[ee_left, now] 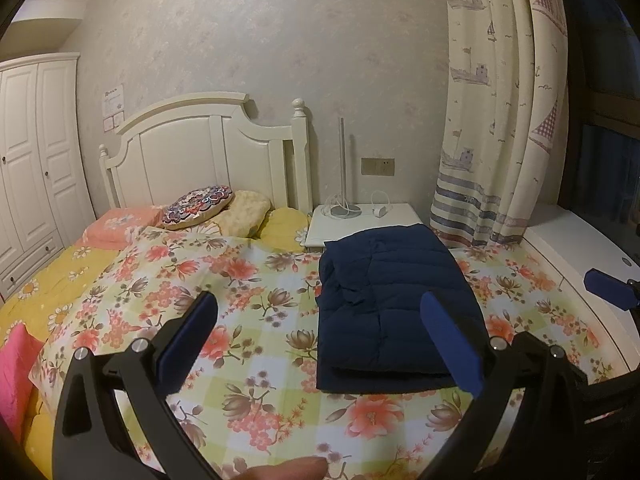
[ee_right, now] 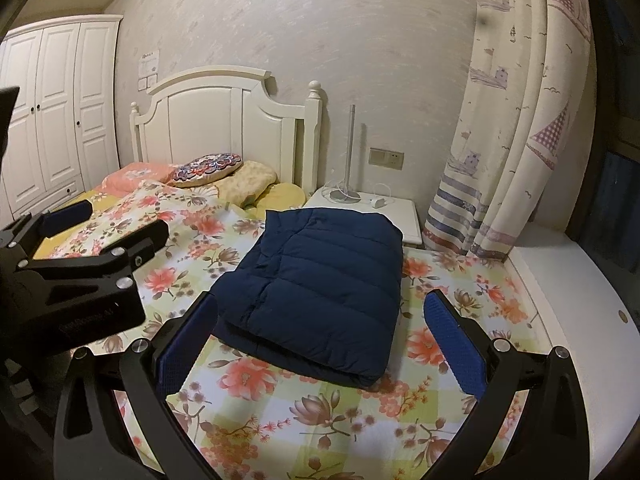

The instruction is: Fold large clothes

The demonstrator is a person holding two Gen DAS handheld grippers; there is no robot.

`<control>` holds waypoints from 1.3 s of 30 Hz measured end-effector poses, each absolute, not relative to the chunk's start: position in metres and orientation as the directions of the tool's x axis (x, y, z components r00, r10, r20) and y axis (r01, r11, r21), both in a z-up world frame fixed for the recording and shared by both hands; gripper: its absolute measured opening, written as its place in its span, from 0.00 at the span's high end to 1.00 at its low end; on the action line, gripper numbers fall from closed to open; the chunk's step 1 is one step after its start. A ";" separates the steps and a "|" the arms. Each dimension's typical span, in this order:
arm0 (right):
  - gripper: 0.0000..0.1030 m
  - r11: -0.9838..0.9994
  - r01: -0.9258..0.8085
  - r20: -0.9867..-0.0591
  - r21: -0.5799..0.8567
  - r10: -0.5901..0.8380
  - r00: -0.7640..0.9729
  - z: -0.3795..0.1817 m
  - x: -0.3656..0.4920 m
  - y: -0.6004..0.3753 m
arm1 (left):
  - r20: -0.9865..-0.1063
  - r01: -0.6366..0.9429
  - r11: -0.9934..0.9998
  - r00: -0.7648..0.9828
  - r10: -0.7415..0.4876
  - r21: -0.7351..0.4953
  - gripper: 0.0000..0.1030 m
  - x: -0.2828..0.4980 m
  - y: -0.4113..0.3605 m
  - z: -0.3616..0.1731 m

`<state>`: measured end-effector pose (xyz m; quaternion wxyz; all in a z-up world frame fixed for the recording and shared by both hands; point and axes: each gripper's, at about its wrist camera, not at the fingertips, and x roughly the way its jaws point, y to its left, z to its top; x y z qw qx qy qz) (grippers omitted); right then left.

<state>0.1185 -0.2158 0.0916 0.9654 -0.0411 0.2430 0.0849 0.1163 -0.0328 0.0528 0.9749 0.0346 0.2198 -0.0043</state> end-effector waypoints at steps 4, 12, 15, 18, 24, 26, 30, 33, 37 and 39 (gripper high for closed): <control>0.04 0.982 -0.182 -0.481 -0.046 0.138 0.866 0.090 0.119 -0.216 | -0.425 0.020 0.998 0.905 0.009 0.063 0.02 0.114 -0.033 0.054; 0.04 0.982 -0.185 -0.481 -0.048 0.139 0.866 0.089 0.120 -0.216 | -0.426 0.023 0.998 0.905 0.007 0.064 0.02 0.115 -0.032 0.054; 0.04 0.982 -0.185 -0.485 -0.049 0.138 0.864 0.087 0.120 -0.216 | -0.429 0.022 0.998 0.903 0.007 0.065 0.02 0.114 -0.032 0.054; 0.04 0.982 -0.185 -0.491 -0.047 0.138 0.860 0.084 0.121 -0.217 | -0.433 0.020 0.998 0.901 0.008 0.060 0.02 0.115 -0.033 0.055; 0.04 0.980 -0.192 -0.511 -0.048 0.141 0.848 0.077 0.127 -0.215 | -0.441 0.033 0.998 0.897 -0.004 0.058 0.02 0.120 -0.040 0.051; 0.04 0.980 -0.194 -0.525 -0.046 0.141 0.839 0.071 0.131 -0.214 | -0.441 0.042 0.998 0.898 -0.013 0.056 0.02 0.122 -0.043 0.047; 0.04 0.979 -0.198 -0.552 -0.042 0.142 0.822 0.059 0.141 -0.214 | -0.430 0.036 0.997 0.903 0.000 0.075 0.02 0.130 -0.048 0.034; 0.04 0.980 -0.198 -0.565 -0.033 0.145 0.812 0.049 0.149 -0.223 | -0.535 0.102 0.988 0.845 -0.023 0.117 0.02 0.156 -0.043 0.014; 0.04 0.992 -0.089 -0.561 -0.090 0.023 0.827 0.046 0.163 -0.286 | -0.651 0.000 0.992 0.754 0.083 0.126 0.02 0.213 0.027 -0.024; 0.04 0.992 -0.011 -0.570 -0.126 -0.063 0.819 0.041 0.173 -0.340 | -0.679 -0.093 0.981 0.711 0.184 0.169 0.02 0.251 0.089 -0.042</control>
